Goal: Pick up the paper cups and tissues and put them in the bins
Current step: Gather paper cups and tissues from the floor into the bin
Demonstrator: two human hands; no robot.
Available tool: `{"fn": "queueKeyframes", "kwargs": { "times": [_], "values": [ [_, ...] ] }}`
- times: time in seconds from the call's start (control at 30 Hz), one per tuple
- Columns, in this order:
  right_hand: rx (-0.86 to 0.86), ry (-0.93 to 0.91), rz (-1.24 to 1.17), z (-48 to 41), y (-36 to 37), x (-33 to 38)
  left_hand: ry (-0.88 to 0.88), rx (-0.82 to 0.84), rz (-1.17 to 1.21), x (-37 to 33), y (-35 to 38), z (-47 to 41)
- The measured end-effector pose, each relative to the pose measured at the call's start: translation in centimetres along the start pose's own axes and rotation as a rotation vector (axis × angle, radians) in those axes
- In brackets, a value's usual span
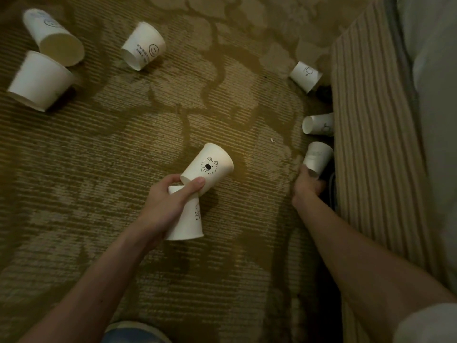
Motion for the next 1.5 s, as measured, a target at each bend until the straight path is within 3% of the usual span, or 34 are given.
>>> {"fn": "queueKeyframes", "kwargs": {
  "times": [0.3, 0.5, 0.7, 0.87, 1.03, 1.17, 1.33, 1.5],
  "values": [
    [0.404, -0.178, 0.118, 9.1, 7.6, 0.7, -0.124, -0.021, 0.334, 0.2, -0.8, -0.5],
    [0.872, -0.338, 0.26, 18.4, 13.1, -0.2, -0.057, -0.106, 0.379, -2.0, -5.8, 0.9],
    [1.221, -0.446, 0.245, 30.9, 17.5, 0.5, 0.078, -0.345, 0.225, -6.8, -18.1, 8.2],
    [1.623, -0.632, 0.324, 48.4, 18.6, 1.1, 0.212, -0.708, 0.108, -9.6, -30.0, 23.1],
    [2.177, -0.764, 0.309, 67.7, 13.6, 1.7, 0.313, -1.009, 0.021, -9.8, -35.6, 41.8],
    [2.61, -0.969, 0.461, 81.2, 3.9, -1.0, 0.349, -1.163, -0.04, -9.1, -36.4, 54.4],
    [2.787, -1.047, 0.332, 90.9, -8.2, -5.3, 0.391, -1.408, -0.112, -6.1, -34.9, 69.2],
    [2.936, -1.026, 0.309, 97.5, -18.3, -13.3, 0.442, -1.661, -0.155, 1.8, -31.9, 84.4]
  ]
}}
Point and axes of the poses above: each hand's wrist, its own z-axis away from the middle knuckle, its own y-axis out of the palm, x = y × z, the point moved 8 cm from there along -z, towards the middle knuckle, and after that the axes turned 8 degrees about z, right-handed, at the moved point
